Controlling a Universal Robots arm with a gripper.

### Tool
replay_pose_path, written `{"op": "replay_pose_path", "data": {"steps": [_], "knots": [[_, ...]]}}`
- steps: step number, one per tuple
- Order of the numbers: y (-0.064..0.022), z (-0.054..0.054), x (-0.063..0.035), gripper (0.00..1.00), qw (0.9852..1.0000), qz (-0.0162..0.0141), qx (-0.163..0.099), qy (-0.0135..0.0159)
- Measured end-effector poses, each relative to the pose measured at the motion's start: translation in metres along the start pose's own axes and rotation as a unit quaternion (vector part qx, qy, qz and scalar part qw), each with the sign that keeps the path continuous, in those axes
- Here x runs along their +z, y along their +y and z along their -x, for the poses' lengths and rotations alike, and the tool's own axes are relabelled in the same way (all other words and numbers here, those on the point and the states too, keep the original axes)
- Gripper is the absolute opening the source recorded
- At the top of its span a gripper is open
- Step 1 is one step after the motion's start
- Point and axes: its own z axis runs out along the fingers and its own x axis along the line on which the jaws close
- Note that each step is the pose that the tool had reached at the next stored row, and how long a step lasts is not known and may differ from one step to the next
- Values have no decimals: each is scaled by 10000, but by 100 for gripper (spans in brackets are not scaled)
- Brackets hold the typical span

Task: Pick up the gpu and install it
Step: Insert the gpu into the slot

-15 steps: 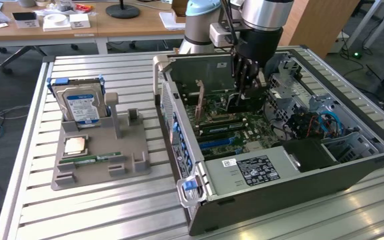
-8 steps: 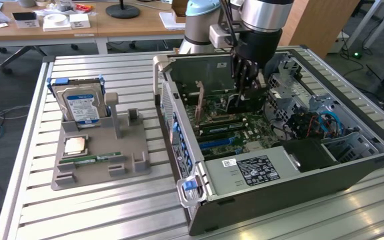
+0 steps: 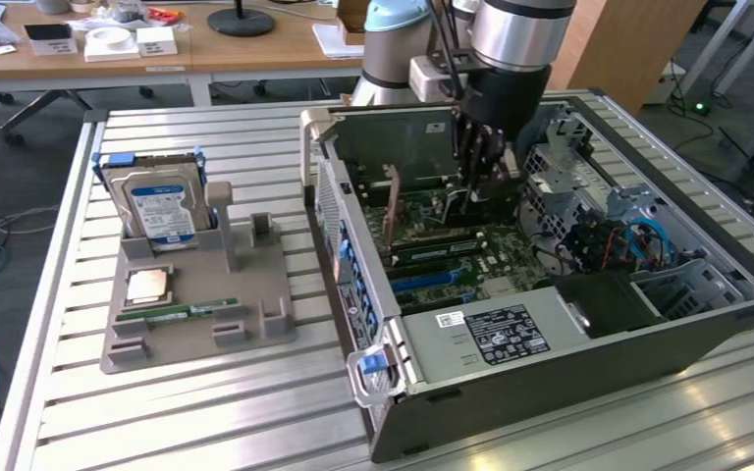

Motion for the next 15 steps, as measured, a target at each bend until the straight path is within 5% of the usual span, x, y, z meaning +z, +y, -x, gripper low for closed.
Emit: {"op": "replay_pose_path", "data": {"steps": [15], "knots": [[20,-14,155,26,10000,-19,0,0]]}}
